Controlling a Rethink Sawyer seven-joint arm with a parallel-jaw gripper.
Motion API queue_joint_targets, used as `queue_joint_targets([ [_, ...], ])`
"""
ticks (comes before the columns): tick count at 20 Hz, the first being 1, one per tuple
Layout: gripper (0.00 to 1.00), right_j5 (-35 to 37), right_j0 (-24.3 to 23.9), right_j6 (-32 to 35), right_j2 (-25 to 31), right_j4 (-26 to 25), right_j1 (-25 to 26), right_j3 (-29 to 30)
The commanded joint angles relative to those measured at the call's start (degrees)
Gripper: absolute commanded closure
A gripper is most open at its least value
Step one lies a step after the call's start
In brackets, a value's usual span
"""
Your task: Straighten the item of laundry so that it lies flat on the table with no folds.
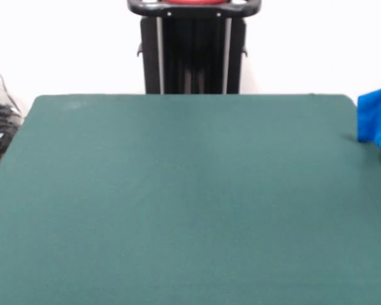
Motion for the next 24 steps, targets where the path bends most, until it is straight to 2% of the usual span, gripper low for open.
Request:
queue_joint_targets([
  [1, 1.0, 2.77, 1.98, 19.1, 3.36, 0.92, 4.63, 0.85],
  [5, 1.0, -1.59, 2.27, 19.34, 4.84, 2.85, 5.53, 2.78],
  [8, 1.0, -2.1, 2.91, 19.11, 4.77, 2.96, 5.89, 3.65],
  [16, 1.0, 2.33, 5.79, 18.1, 2.92, 2.15, 2.65, 6.43],
  [20, 1.0, -2.73, 6.61, 18.14, 4.39, 4.02, 3.42, 9.82],
  [24, 1.0, -2.01, 6.41, 16.18, 2.31, 1.56, 4.27, 9.55],
])
